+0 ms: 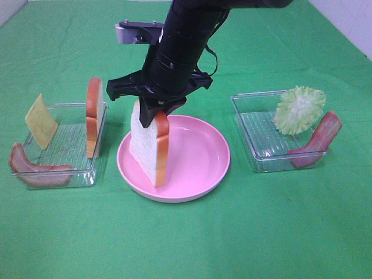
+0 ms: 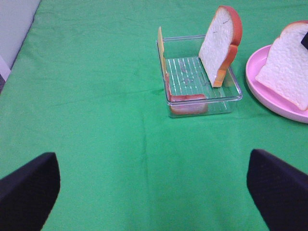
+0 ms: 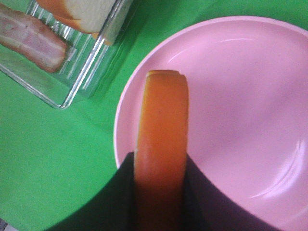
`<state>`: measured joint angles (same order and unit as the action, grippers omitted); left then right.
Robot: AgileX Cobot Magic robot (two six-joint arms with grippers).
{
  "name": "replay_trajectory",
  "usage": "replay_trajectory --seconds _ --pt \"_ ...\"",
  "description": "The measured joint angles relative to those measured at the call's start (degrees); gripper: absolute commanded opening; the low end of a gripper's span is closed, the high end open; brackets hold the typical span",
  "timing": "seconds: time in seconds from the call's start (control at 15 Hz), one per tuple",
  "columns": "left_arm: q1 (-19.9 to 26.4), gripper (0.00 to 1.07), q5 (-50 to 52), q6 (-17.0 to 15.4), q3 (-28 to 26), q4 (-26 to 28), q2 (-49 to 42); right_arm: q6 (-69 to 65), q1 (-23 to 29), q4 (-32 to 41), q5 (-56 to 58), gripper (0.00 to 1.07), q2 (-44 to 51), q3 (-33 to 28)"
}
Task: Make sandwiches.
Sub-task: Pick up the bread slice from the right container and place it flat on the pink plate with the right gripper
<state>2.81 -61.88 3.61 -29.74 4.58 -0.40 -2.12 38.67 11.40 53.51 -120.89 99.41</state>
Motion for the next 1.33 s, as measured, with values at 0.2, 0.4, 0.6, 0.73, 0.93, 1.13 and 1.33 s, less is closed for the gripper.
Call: replay_trajectory --seconds 0.2,0.4,0.6,0.73,0.93,1.13,1.33 --pt "0.0 1.0 0.0 0.0 0.0 0.0 0.0 0.0 0.0 -1.26 -0.34 0.08 0.0 0.0" --pt "0.0 1.0 0.0 0.0 0.0 0.0 0.0 -0.06 0.0 -1.26 -0.34 0.09 0.0 0.0" --pt "0.0 1.0 0.0 0.0 0.0 0.0 0.0 -0.97 0.0 -1.2 -0.4 0.09 -0.17 0.0" --pt "0.0 1.0 0.0 0.0 0.0 0.0 0.0 -1.32 0.0 -1.2 -0.34 0.09 -1.32 0.0" --pt "0.0 1.0 0.0 0.0 0.0 0.0 0.0 -1.32 0.0 -2.52 -0.23 0.12 -1.95 0.0" --pt "0.0 1.0 0.0 0.0 0.0 0.0 0.0 -2.01 0.0 -5.16 -0.11 0.29 -1.95 0.0" --pt "0.0 1.0 0.0 0.0 0.0 0.0 0.0 -2.69 0.0 -6.42 0.0 0.68 -1.95 0.0"
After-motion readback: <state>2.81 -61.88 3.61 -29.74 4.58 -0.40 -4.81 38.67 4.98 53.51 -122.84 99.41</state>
